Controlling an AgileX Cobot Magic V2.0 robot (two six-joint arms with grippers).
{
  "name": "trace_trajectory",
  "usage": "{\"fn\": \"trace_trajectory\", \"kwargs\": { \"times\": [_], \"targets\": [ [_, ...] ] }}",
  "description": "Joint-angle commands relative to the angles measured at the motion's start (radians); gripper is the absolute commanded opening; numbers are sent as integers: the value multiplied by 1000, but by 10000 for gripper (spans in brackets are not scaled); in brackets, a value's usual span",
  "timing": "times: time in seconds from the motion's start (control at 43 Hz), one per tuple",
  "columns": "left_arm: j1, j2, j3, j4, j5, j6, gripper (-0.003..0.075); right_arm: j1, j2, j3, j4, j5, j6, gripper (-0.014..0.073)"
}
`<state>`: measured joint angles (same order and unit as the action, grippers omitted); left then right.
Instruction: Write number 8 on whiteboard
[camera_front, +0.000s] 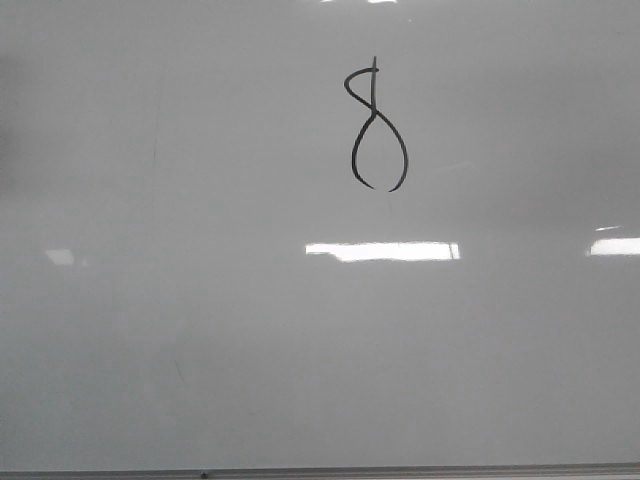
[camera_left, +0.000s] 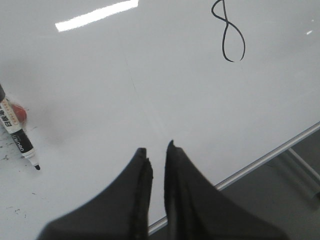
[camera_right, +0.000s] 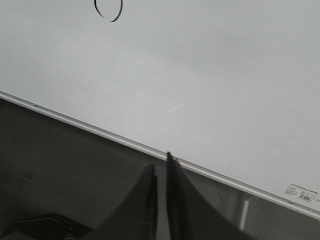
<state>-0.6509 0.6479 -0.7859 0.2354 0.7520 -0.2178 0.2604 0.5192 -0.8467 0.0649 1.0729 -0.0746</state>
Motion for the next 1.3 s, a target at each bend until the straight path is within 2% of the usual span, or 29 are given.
{"fn": "trace_trajectory", "kwargs": {
  "times": [0.0,0.698,0.791,0.907,1.047,1.279],
  "targets": [
    [-8,-3,-29,14,-65,-1,-20,-6,6,-22,-3,-59,1,-67],
    [4,-11,-27,14,-65,-1,-20,-6,6,-22,-3,-57,1,-69],
    [82,-30,-12,-12,-81,-1,-20,-6,6,-22,-3,-57,1,-69],
    [233,-90,35,-89,-123,4,-20,-6,6,-22,-3,-57,1,-69],
    [379,-233,166,-259,-237,209,-20,-6,6,-22,-3,-56,1,-69],
    [575,-466,430,-260,-462,226,-20,-6,6,-22,-3,-56,1,-69]
  ]
}}
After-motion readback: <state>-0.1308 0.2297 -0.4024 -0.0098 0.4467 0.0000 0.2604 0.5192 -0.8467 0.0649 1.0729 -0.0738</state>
